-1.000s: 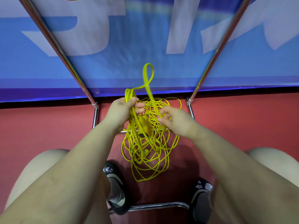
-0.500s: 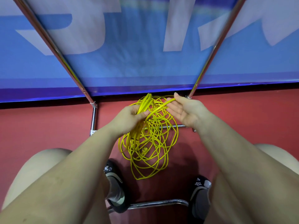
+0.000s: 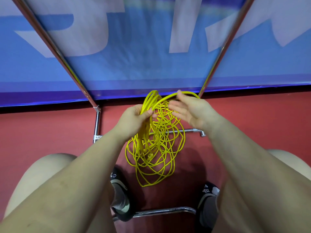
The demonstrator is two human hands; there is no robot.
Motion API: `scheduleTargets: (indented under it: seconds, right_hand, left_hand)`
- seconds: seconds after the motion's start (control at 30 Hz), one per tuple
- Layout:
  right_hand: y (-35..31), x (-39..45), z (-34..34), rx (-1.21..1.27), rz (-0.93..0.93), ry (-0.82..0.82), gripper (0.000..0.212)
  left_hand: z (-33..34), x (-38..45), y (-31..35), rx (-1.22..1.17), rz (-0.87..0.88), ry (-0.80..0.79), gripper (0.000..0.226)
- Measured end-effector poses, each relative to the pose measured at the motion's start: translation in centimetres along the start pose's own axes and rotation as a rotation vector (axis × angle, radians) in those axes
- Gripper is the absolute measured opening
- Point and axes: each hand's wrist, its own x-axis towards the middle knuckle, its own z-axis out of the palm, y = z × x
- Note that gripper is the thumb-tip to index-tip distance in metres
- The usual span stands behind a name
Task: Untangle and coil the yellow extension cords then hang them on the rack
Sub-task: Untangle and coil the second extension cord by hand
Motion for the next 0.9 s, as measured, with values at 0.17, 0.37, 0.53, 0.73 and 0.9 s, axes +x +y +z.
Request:
scheduleTargets:
  seconds: [0.17, 0.37, 0.53, 0.73, 0.9]
  right_hand:
    - [4.3, 0.2, 0.4, -1.109, -0.232, -0.211, 0.036]
    - [4.6, 0.1, 0.6, -1.171, -0.36, -0.167, 0.01]
    - [3.5, 0.0, 0.1, -1.055, -0.524, 0.035, 0.016]
    - [1.8, -0.2, -1.2, -1.077, -0.578, 0.298, 0.016]
    - [1.5, -0.4, -2.2, -1.251, -0.525, 0.248, 0.016]
  left_hand:
    - [-0.4, 0.4, 0.3, -0.288, -0.039, 0.087, 0.015]
    - [-1.3, 0.9, 0.4, -0.417, -0.027, 0.169, 0.016]
    - [-2.4, 1.3, 0.3, -0.305, -0.041, 0.237, 0.018]
    - [-3.3, 1.1, -0.2, -0.165, -0.039, 0.279, 0.014]
    - [-3.8, 1.1, -0.6, -0.08, -0.032, 0.288, 0.012]
